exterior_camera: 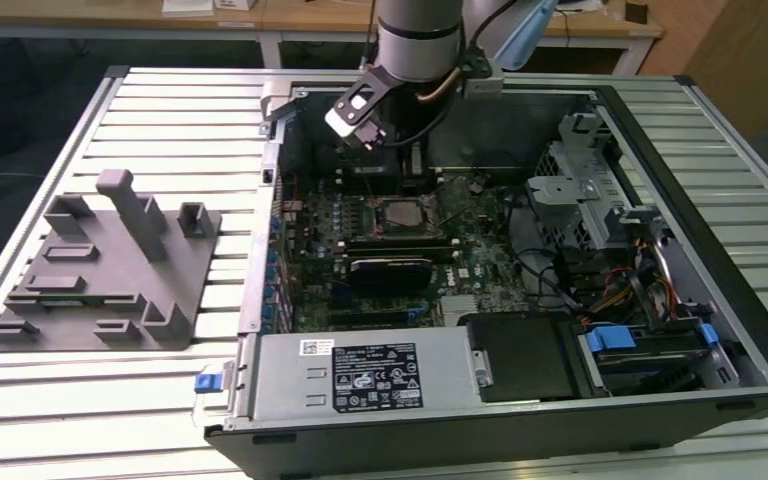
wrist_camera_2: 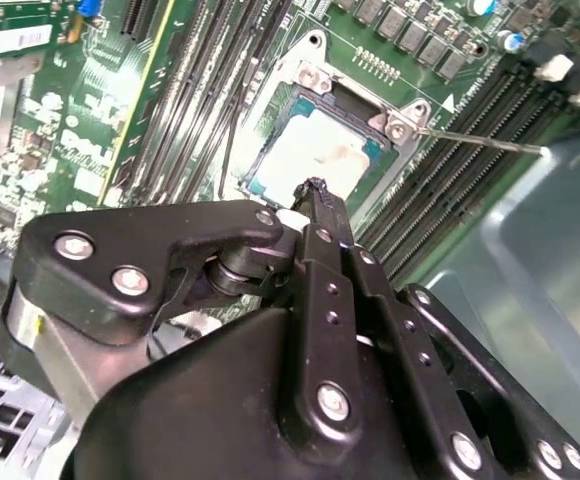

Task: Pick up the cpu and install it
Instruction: 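Place the cpu into insertion slot, then close the cpu cover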

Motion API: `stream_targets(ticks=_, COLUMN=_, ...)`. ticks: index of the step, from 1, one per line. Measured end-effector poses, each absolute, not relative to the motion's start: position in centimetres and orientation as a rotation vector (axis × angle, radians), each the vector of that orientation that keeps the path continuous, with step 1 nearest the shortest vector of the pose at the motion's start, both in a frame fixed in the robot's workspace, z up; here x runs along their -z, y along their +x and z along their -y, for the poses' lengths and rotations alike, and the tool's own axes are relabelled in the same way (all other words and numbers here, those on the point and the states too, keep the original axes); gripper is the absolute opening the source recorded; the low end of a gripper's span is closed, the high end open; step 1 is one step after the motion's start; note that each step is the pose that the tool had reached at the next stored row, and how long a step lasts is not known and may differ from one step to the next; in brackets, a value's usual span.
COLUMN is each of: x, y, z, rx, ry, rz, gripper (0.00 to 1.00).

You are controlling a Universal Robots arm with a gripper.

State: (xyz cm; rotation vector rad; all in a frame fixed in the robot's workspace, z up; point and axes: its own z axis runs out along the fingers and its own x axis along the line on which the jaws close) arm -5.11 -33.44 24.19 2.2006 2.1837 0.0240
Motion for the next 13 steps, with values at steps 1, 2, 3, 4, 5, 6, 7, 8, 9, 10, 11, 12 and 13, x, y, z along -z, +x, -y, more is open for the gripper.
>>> stream_targets(ticks=1, x=-24.44, y=-5.11, z=33.44, rx=-0.024, ry=2.201, rz=-2.184, gripper=0.11)
stream_targets(ticks=2, x=-24.66, y=-5.11, z=33.44, rx=-0.024, ry=2.201, rz=-2.184, gripper=0.11)
stream_targets(ticks=3, x=-24.86, y=-5.11, z=33.44, rx=-0.024, ry=2.201, rz=-2.184, gripper=0.11)
stream_targets(ticks=4, x=-24.99, y=-5.11, z=33.44, rx=-0.024, ry=2.201, rz=-2.184, gripper=0.11)
stream_targets(ticks=5, x=-25.01, y=-5.11, z=33.43, rx=-0.024, ry=2.201, rz=-2.184, gripper=0.11)
stream_targets(ticks=6, x=-25.01, y=-5.1, z=33.43, rx=-0.024, ry=2.201, rz=-2.184, gripper=0.11)
stream_targets(ticks=7, x=-25.09, y=-5.11, z=33.44, rx=-0.024, ry=2.201, rz=-2.184, gripper=0.11)
stream_targets(ticks=8, x=-25.16, y=-5.11, z=33.44, rx=-0.024, ry=2.201, rz=-2.184, gripper=0.11)
stream_targets(ticks=9, x=-25.16, y=-5.11, z=33.43, rx=-0.024, ry=2.201, rz=-2.184, gripper=0.11)
stream_targets(ticks=10, x=-25.17, y=-5.11, z=33.44, rx=-0.024, ry=2.201, rz=-2.184, gripper=0.11)
stream_targets(ticks=11, x=-25.18, y=-5.11, z=33.44, rx=-0.024, ry=2.201, rz=-2.184, gripper=0.11)
stream_targets(ticks=12, x=-25.18, y=-5.11, z=33.44, rx=-0.024, ry=2.201, rz=-2.184, gripper=0.11)
stream_targets(ticks=13, x=-25.19, y=-5.11, z=33.44, rx=-0.024, ry=2.201, rz=-2.184, gripper=0.11)
